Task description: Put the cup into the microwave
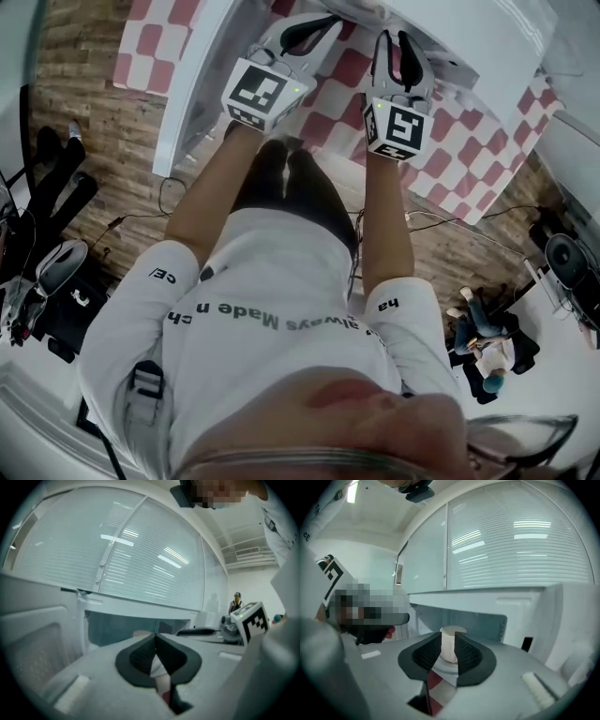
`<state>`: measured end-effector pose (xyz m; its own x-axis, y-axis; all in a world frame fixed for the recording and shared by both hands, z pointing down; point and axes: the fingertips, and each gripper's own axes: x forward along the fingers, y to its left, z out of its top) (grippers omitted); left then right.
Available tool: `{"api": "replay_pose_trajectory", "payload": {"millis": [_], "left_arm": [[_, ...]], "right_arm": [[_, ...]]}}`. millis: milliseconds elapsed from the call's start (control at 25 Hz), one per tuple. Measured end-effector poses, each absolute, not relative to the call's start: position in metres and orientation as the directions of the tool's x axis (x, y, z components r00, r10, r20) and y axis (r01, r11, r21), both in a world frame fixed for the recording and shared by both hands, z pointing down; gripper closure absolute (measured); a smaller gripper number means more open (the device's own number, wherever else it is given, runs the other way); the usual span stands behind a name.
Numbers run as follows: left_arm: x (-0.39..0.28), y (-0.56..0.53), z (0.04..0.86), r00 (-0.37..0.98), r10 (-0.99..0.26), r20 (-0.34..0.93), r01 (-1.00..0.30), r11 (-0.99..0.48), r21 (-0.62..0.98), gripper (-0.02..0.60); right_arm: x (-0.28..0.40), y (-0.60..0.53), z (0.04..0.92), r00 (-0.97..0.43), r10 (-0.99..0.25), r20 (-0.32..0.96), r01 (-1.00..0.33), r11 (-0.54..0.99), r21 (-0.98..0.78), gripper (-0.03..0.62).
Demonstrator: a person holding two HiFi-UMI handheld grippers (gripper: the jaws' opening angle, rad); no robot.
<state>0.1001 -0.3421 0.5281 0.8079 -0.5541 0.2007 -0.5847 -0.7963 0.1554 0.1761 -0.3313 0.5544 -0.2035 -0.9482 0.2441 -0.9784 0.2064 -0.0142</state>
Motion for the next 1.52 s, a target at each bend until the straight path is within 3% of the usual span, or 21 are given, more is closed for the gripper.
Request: {"api": "replay_pose_trajectory", "payload": {"millis": [880, 1520], "left_arm": [[0.076, -0.212, 0.299, 0.872, -0.482, 0.083, -0.489, -0.864, 0.121, 0.578], [0.062, -0.144, 0.215, 0.904, -0.427, -0.002, -0.426, -0.902, 0.072, 0.578]], "right_arm": [[0.131, -0.178, 0.294, -0.358, -0.926, 0.116, -0.930, 0.365, 0.044, 0.556], [0.114, -0.110, 0.189, -0.377, -0.926, 0.010, -0.925, 0.377, 0.046, 0.560]]}}
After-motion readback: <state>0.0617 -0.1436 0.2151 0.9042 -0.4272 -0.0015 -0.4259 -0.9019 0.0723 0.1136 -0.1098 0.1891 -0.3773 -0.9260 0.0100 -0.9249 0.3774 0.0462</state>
